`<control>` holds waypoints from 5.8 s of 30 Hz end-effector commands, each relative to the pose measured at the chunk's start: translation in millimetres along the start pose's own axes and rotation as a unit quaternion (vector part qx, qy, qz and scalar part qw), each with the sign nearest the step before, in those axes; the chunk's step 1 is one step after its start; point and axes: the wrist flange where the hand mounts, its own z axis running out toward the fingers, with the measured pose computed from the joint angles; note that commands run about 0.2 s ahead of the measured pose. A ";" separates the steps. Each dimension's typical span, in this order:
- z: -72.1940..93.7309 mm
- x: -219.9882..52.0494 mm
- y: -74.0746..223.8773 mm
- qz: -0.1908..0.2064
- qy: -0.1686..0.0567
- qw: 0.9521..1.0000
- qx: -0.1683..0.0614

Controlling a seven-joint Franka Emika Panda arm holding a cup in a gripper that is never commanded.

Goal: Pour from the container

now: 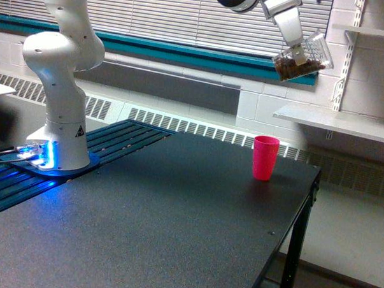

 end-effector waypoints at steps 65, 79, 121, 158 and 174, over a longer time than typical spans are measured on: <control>91.3 -214.6 -34.4 -0.216 -0.139 0.965 -0.050; 106.2 -233.7 -33.6 -0.241 -0.163 0.954 -0.071; 130.8 -255.5 -42.8 -0.291 -0.196 0.927 -0.130; 135.1 -246.7 -53.2 -0.303 -0.209 0.914 -0.171; 135.0 -244.6 -60.1 -0.318 -0.218 0.905 -0.180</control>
